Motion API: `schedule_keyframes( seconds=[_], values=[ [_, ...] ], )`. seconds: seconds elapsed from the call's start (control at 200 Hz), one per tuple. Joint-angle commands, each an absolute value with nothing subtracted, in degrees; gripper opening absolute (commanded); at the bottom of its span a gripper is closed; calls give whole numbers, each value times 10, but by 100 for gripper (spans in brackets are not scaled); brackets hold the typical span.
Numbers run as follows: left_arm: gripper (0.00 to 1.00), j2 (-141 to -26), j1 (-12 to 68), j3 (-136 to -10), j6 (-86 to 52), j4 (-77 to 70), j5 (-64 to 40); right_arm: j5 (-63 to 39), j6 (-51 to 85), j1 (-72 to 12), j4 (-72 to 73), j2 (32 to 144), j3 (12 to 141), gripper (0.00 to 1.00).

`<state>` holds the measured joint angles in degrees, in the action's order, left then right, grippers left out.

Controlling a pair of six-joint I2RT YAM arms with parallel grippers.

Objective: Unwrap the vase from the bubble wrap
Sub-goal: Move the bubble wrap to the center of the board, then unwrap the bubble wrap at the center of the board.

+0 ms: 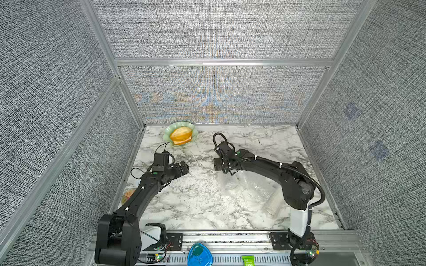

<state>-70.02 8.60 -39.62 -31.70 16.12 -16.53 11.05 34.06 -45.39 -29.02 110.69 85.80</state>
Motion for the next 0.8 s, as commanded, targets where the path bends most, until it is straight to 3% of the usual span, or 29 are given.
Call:
schedule_keyframes(
  seconds=[0.0, 0.34, 0.795],
  values=[
    [97, -709, 101, -393, -325, 123, -188, 70, 366, -454, -258, 1084, 846, 82],
    [92, -752, 187, -395, -366, 56, -208, 31, 299, -432, -148, 949, 682, 79],
    [85, -882, 264, -492, -390, 10, -189, -35, 286, -418, -33, 909, 559, 71]
  ],
)
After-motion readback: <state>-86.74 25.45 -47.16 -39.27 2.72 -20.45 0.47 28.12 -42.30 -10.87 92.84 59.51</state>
